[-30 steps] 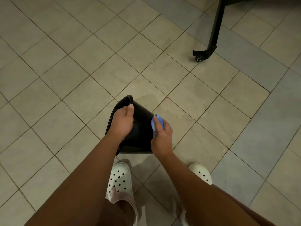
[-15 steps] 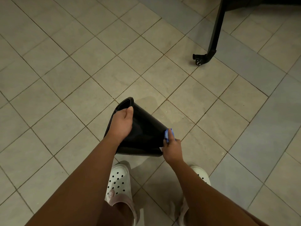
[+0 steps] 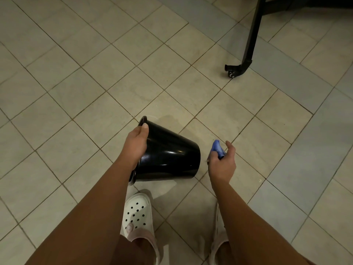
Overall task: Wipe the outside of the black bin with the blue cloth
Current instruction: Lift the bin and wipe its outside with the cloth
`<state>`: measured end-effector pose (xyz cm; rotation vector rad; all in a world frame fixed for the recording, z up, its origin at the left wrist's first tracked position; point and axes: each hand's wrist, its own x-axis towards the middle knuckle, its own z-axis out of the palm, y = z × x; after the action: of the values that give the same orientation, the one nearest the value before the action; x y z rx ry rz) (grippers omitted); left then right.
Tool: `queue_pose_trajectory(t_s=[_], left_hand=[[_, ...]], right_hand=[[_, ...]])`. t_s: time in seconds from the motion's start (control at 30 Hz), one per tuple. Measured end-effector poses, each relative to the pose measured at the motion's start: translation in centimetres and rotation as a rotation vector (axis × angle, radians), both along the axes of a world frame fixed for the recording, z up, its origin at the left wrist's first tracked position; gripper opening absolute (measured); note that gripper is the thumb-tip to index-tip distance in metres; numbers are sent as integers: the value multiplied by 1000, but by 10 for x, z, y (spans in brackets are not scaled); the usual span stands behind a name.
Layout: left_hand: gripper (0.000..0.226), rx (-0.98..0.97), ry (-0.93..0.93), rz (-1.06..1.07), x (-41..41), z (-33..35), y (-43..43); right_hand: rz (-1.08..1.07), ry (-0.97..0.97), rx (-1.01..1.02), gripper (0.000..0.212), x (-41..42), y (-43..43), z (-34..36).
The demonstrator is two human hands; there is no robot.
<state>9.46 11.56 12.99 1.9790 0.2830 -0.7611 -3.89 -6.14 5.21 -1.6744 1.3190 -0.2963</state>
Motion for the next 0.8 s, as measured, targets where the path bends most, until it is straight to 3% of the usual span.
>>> queue_pose_trajectory(t_s=[0.17, 0.27, 0.4, 0.57, 0.67, 0.8], left_hand=[[37, -48, 110, 111, 5, 4, -1], [28, -115, 176, 135, 5, 4, -1], [31, -138, 176, 168, 4, 2, -6], [33, -56, 130, 150, 1, -4, -6], [36, -55, 118, 138, 1, -7, -6], [50, -76, 116, 117, -3, -5, -6]], right_hand=[[6, -324, 29, 46, 16, 7, 21], [254, -319, -205, 43, 11, 22, 14], [731, -115, -427, 55, -2, 49, -7], [645, 123, -253, 68, -12, 50, -13], [653, 168, -216, 69, -9, 47, -15], [577, 295, -133, 47, -9, 23, -25]])
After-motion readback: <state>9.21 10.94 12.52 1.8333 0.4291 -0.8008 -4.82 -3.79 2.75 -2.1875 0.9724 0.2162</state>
